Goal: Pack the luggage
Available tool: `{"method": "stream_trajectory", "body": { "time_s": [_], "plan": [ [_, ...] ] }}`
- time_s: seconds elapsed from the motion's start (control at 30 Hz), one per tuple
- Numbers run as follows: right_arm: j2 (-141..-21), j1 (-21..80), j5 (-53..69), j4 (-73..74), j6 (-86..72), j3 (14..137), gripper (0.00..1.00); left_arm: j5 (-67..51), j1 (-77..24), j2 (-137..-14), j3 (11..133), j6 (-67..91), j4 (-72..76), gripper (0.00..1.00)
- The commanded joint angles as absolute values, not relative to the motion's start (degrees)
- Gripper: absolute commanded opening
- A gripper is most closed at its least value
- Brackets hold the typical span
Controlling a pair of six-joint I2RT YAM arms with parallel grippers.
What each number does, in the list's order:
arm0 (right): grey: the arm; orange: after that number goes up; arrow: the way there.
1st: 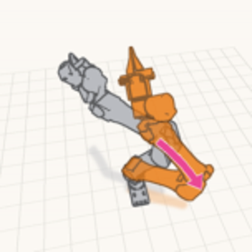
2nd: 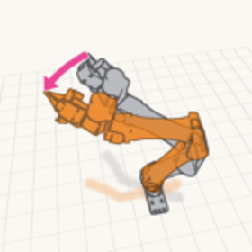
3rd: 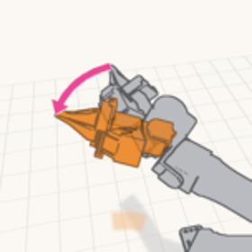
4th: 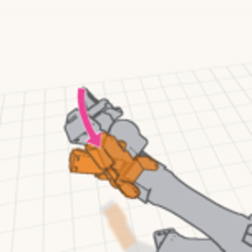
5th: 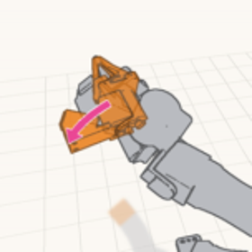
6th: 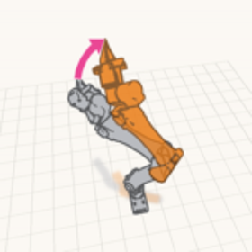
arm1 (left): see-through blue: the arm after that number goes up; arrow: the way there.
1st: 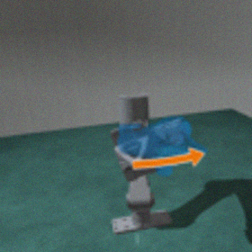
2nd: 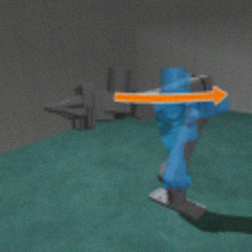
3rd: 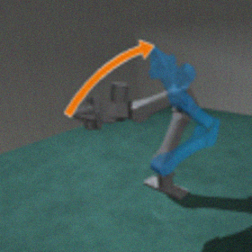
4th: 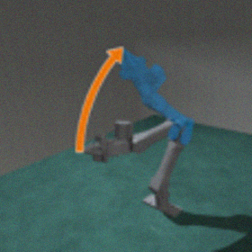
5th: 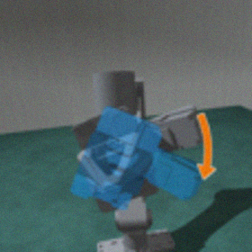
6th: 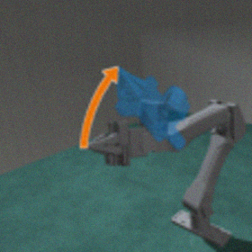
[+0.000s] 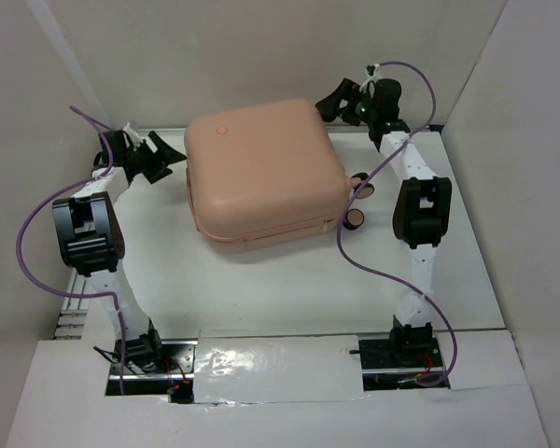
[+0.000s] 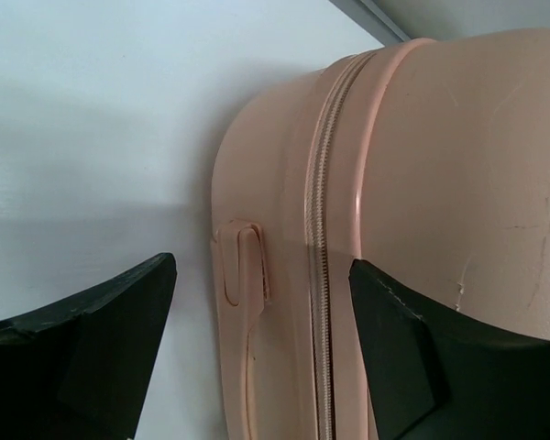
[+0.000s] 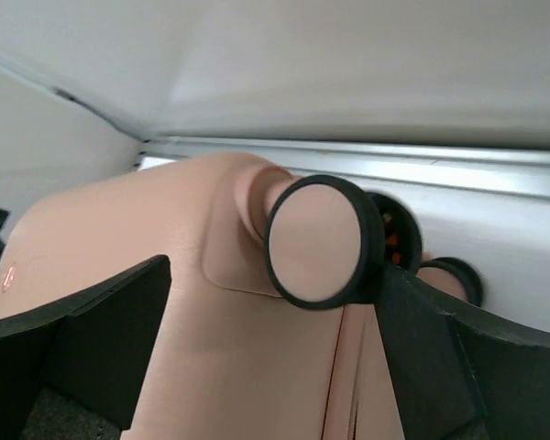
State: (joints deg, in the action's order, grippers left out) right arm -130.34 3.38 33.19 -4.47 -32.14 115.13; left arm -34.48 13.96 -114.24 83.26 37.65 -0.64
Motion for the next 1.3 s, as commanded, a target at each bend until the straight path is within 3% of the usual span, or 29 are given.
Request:
{"method": "stream_trajectory", "body": {
  "time_s": [0.0, 0.13, 0.27, 0.43, 0.6, 0.83, 1.0, 1.27],
  "plan": [
    [-120.61, 2.64, 26.73, 11.49, -19.09, 125.76, 0.96, -32.96, 13.62, -113.47, 85.16, 34.81, -4.29, 0.88],
    [-111.99, 0.44, 23.47, 16.44, -15.12, 124.03, 0.99, -29.63, 13.62, -110.49, 89.37, 31.91, -9.03, 0.90],
    [-100.66, -0.18, 22.24, 15.91, -12.84, 113.58, 0.99, -31.89, 16.25, -105.92, 90.96, 31.11, -11.94, 0.90],
    [-83.20, 0.35, 21.53, 15.65, -11.60, 92.06, 0.99, -32.95, 17.40, -97.40, 90.44, 29.27, -15.55, 0.90],
    [-67.79, 3.60, 22.68, 16.42, -10.90, 69.22, 0.98, -33.48, 15.39, -81.96, 82.54, 25.15, -18.45, 0.91],
    [-53.37, 8.52, 31.02, 15.30, -19.15, 48.38, 0.94, -32.52, 1.70, -60.87, 66.21, 20.21, -23.20, 0.91],
    [-46.59, 13.09, 22.89, 16.87, -21.00, 39.31, 0.94, -28.67, -5.88, -47.83, 51.35, 25.13, -23.20, 0.92],
    [-43.85, 16.08, 18.81, 3.36, -23.64, 25.06, 0.86, -18.39, -21.15, -44.82, 40.61, 31.20, -17.69, 0.90]
  ]
}}
